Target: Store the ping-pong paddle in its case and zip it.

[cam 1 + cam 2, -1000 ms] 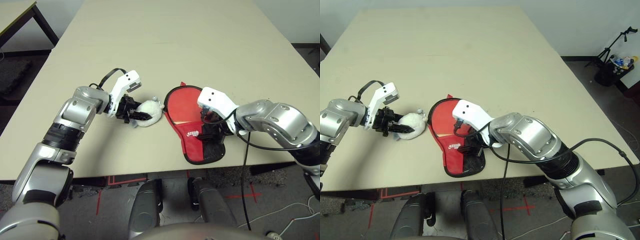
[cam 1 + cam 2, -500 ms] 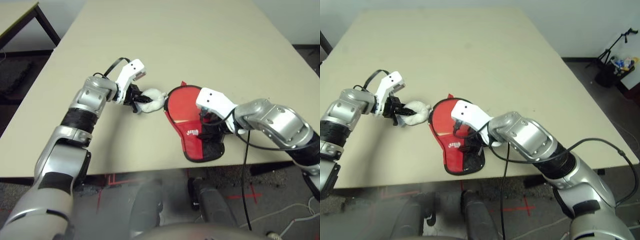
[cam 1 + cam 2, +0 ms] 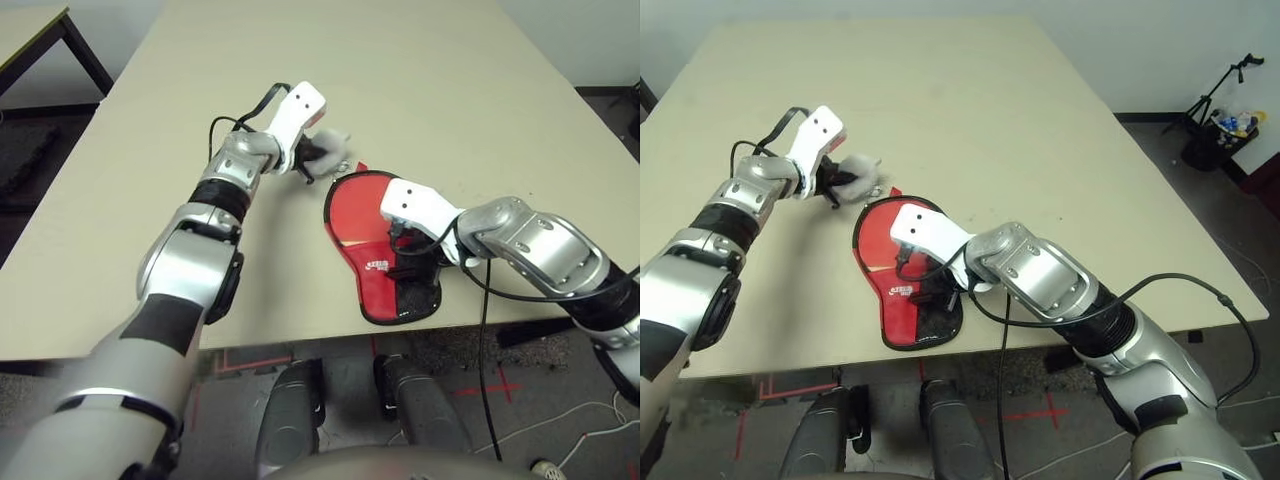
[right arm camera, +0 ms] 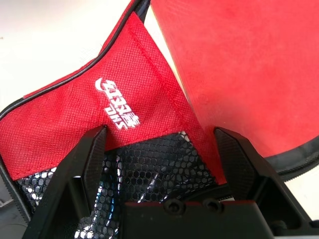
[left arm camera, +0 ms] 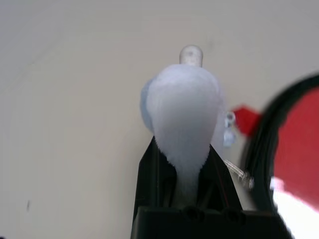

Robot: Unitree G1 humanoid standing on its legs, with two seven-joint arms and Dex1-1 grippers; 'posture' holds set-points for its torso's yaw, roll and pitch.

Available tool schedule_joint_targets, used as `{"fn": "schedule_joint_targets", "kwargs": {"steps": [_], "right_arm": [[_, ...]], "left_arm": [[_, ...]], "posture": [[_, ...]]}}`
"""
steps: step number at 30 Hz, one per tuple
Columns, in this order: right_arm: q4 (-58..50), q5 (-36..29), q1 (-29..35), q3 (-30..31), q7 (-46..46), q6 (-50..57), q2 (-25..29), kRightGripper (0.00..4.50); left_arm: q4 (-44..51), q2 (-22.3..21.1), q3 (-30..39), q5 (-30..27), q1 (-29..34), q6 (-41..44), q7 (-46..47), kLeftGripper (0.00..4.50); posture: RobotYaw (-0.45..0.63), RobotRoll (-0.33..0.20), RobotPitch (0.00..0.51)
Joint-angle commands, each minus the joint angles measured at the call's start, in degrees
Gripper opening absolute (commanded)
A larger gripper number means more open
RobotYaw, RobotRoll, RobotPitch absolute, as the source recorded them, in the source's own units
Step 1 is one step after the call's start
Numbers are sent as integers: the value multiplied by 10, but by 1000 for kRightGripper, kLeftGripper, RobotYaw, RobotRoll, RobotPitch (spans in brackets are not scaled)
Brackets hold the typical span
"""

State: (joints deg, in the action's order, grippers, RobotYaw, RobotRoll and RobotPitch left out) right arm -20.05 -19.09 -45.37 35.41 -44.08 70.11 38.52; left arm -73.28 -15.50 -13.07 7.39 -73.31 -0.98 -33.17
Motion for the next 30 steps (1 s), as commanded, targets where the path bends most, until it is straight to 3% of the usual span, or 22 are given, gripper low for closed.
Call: {"fn": "schedule_joint_targets", "kwargs": {"steps": [1, 9, 14, 19, 27, 30], "right_arm": [[20, 10, 16, 46, -3, 3, -18, 4500], [30, 25, 18, 45, -2, 7, -39, 4500], [34, 31, 19, 42, -2, 6, -45, 4500], [41, 39, 20, 40, -7, 1, -49, 4500], [64, 51, 15, 38, -11, -16, -62, 4500], [73, 56, 14, 35, -13, -22, -64, 4500]], "left_arm": [[-15, 33, 5, 20, -25, -32, 25, 231], [-18, 134, 0, 40, -30, -60, -6, 230], [-10, 171, -3, 43, -16, -68, -60, 229], [-2, 177, -1, 40, -4, -62, -115, 228], [23, 149, -9, 41, 17, -48, -215, 228], [43, 136, 12, 18, 6, -40, -240, 1194]], "posture": [[-122, 0, 201], [-158, 0, 205], [-157, 0, 200], [-149, 0, 196], [-129, 0, 178], [-121, 0, 169]]}}
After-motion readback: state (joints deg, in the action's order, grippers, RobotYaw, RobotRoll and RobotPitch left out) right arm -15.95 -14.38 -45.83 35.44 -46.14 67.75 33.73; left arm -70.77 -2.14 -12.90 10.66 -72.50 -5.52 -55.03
